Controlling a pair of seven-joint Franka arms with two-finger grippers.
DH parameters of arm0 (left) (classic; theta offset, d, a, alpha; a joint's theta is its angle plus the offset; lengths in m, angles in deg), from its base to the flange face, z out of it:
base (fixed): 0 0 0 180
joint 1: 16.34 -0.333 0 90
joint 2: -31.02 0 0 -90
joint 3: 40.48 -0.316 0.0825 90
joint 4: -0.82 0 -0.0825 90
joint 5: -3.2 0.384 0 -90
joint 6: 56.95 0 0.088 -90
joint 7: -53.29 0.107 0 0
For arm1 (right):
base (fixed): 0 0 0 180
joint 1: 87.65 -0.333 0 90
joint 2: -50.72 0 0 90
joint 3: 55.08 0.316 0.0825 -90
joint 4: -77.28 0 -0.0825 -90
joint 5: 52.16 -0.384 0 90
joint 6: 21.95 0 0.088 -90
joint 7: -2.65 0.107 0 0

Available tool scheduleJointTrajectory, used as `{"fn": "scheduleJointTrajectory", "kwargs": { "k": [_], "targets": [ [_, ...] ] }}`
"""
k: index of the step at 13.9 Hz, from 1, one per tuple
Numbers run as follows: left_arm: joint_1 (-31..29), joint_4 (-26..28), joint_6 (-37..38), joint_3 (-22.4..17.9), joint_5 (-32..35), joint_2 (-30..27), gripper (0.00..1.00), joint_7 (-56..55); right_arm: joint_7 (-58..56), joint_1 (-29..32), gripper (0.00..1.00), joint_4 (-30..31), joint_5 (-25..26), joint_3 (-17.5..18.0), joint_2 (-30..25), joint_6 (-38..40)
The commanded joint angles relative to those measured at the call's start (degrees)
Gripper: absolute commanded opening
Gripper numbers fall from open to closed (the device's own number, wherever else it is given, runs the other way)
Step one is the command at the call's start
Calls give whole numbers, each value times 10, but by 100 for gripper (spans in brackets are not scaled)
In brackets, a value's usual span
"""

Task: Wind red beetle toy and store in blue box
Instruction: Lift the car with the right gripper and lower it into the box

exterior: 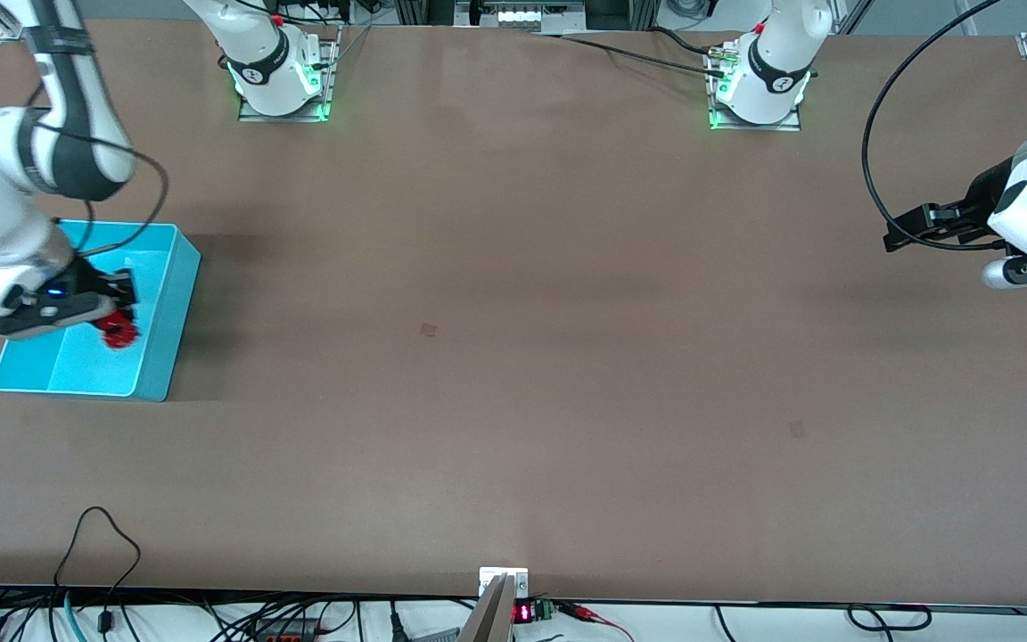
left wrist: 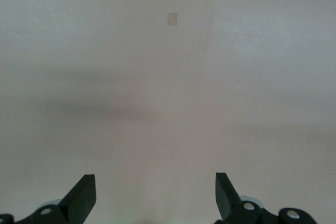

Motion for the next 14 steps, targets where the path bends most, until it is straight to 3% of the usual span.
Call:
{"fn": "scheduleJointTrajectory", "kwargs": {
  "k": [1, 5, 14],
  "targets": [
    [-6, -13, 11, -1, -10, 2, 100, 1, 95, 6, 8, 0, -9, -27, 9, 23],
    [-18, -12, 25, -1, -10, 2, 100, 4, 191, 5, 8, 3, -9, -43, 57, 22],
    [-36, -14, 49, 0, -10, -1, 100, 59, 181, 3, 14, 5, -26, -67, 157, -30]
  ]
}}
